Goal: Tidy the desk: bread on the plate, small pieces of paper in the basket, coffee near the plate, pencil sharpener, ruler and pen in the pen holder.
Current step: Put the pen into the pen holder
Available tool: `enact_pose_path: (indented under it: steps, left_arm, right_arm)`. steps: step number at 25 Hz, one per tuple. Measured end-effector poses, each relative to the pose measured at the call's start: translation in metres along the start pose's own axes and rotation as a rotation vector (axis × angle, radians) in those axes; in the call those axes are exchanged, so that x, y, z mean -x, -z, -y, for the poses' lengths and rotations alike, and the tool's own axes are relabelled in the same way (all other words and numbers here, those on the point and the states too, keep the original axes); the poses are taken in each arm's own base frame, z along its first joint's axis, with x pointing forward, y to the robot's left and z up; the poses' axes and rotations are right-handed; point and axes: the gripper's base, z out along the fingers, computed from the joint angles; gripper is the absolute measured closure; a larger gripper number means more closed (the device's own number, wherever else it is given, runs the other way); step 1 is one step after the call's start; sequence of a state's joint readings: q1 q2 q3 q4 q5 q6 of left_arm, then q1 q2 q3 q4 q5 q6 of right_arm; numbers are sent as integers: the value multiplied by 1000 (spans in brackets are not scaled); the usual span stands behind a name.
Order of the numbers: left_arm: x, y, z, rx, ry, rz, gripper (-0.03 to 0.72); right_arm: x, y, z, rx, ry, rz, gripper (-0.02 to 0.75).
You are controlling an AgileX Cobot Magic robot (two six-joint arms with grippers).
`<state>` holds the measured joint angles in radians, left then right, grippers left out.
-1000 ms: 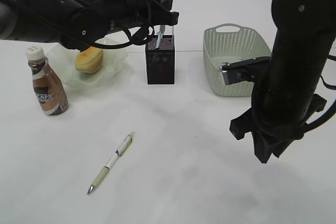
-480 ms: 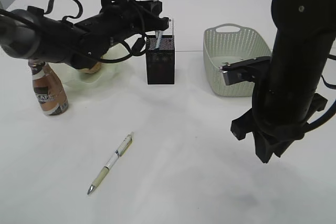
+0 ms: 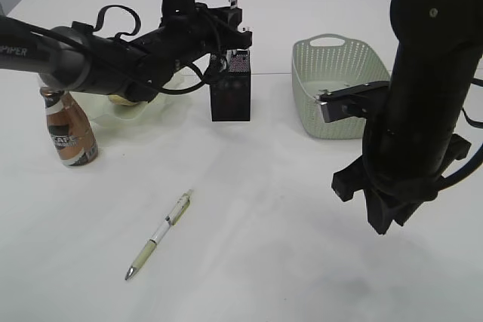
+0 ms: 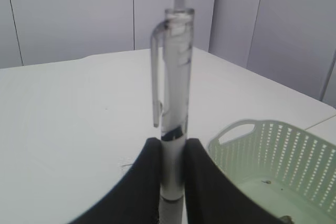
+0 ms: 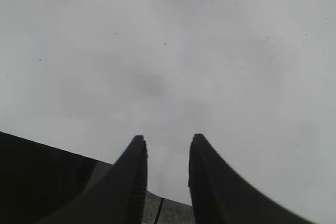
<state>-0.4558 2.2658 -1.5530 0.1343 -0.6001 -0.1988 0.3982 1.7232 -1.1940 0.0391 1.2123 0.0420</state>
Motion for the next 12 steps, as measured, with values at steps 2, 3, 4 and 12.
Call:
enact_pose_path:
  steps: [2, 3, 4, 12]
  left_arm:
    - [-4, -1, -1, 1, 0, -9, 620]
    - [-7, -1, -2, 4, 1, -18, 619]
    - [-9, -2, -2, 5, 1, -23, 618]
    - [-31, -4, -4, 9, 4, -70, 616]
  right_arm:
    - [0, 0, 0, 0, 0, 0, 500]
    - [0, 0, 0, 0, 0, 0, 500]
    - [0, 0, 0, 0, 0, 0, 500]
    - [0, 0, 0, -1, 0, 0, 500]
